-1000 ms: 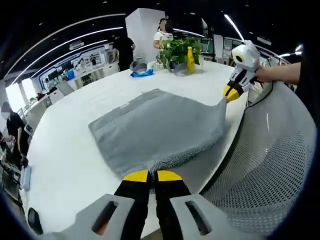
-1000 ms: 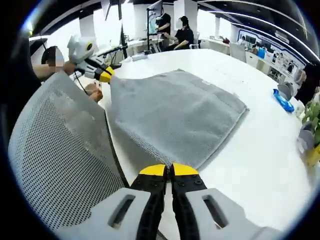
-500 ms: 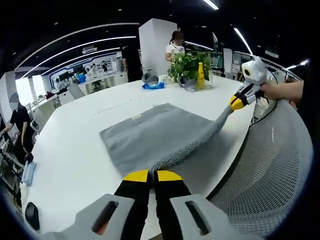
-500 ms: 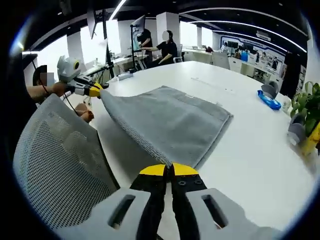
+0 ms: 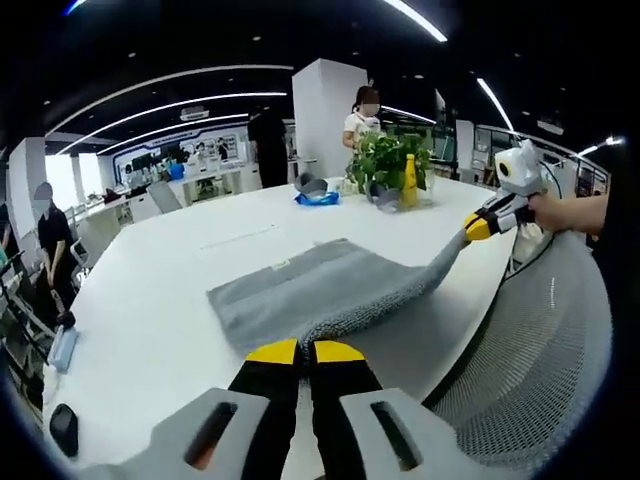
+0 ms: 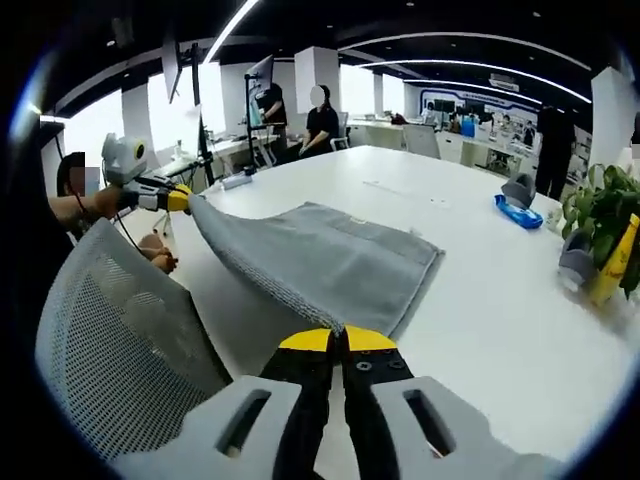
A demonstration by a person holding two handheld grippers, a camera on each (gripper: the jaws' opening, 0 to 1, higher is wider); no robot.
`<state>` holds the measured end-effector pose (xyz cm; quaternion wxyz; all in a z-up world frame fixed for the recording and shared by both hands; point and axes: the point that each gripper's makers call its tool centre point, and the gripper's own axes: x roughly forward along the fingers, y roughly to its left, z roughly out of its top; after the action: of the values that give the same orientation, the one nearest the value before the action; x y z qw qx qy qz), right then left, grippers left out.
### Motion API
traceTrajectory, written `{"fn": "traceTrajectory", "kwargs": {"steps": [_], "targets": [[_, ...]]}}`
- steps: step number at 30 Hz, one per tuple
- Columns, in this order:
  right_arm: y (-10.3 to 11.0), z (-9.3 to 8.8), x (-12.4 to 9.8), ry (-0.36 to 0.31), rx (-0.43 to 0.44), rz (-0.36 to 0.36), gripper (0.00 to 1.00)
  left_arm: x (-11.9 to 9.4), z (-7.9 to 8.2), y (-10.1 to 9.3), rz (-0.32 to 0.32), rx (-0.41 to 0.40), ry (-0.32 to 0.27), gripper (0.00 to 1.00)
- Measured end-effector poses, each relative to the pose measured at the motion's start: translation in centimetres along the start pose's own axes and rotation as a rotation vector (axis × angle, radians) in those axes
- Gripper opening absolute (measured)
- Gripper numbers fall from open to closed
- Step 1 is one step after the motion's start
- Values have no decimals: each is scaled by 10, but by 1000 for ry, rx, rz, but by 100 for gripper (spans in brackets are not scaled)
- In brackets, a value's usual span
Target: Fold the towel on the table until its edges align and the towel forms a compact rectangular stack.
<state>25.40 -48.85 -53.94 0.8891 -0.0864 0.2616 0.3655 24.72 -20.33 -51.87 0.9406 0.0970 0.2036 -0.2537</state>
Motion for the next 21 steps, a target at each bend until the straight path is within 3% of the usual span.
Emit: {"fn": "traceTrajectory", "kwargs": {"steps": [4,12,21], "targets": [[0,6,-4,-25,7,-11,0,-4,10,-1,6,-21,-33,3],[5,14,-14,-50,-8,-32,0,-11,9,-8,16,-45,-41,3],[8,25,-39,-117,37,-100,0,-26,26,-14,20,-123,-113,3]]}}
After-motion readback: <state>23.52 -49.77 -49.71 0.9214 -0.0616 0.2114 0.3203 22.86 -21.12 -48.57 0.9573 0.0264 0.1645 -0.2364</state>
